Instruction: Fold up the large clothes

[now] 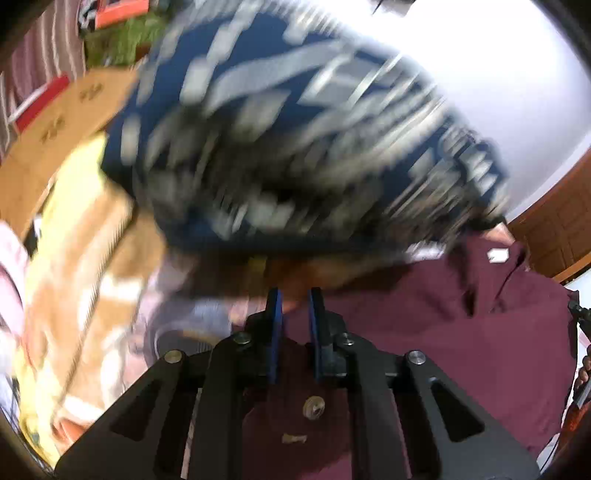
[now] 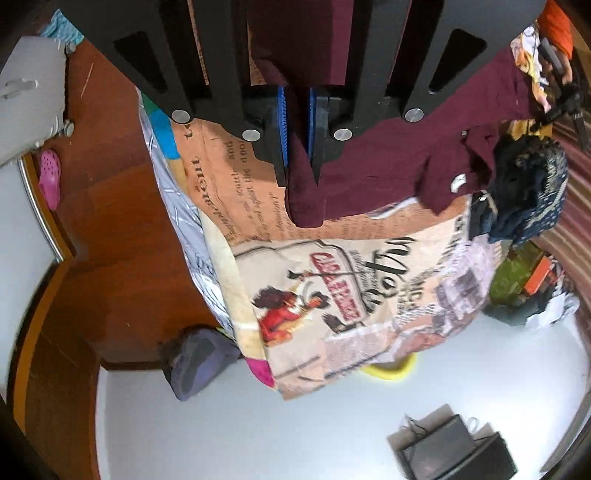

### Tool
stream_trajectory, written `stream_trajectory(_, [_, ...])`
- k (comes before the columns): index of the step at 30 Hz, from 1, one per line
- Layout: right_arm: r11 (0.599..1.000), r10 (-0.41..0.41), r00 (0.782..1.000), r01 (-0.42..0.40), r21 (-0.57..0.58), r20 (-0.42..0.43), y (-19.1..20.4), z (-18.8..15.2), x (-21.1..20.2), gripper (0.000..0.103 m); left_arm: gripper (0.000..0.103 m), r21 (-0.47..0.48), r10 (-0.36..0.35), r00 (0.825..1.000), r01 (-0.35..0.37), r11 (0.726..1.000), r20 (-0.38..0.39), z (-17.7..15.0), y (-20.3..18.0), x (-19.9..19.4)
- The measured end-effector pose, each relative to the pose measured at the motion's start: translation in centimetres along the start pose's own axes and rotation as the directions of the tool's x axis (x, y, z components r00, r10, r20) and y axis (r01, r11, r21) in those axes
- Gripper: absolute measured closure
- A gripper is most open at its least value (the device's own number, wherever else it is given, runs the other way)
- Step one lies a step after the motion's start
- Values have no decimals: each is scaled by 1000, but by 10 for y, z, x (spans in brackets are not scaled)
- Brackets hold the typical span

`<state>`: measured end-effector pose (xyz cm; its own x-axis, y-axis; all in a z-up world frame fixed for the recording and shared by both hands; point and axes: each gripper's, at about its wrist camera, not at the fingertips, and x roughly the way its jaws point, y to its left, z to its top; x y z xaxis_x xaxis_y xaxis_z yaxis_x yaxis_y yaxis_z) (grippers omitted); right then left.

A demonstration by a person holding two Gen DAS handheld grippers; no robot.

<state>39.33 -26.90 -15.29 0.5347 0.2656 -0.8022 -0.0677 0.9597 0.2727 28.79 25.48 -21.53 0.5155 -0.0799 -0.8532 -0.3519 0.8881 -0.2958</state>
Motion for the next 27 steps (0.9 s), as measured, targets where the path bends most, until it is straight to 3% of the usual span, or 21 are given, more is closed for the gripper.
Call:
stream_trajectory(6, [997,-41,995,46,57,-86,-22,-9,41,95,80,-60,10,996,-16,998,-89,-22,28,33])
stream_trajectory(11, [997,-74,988,77,22,-132,-22,-16,57,93,70,38,107,991,-104,994,-76,-29,15,33])
stream_trajectory(16, [990,-134,984,129,-51,-117,-15,-16,29,90,70,158,197,980,-193,968,-13,-30,-9,15])
stream_trajectory(23, [989,-115,992,110,-94,-48,-8,-27,-32,89,68,238,182,981,-191,952,60,-46,-35,-31])
stream_trajectory(26, [984,-115,993,114,-138,6,2,-36,-61,79,55,249,170,981,-187,950,89,-57,-44,-57])
stream_trajectory(27, [981,-116,993,118,-153,24,6,-40,-71,71,53,248,164,982,-184,951,97,-61,-45,-66])
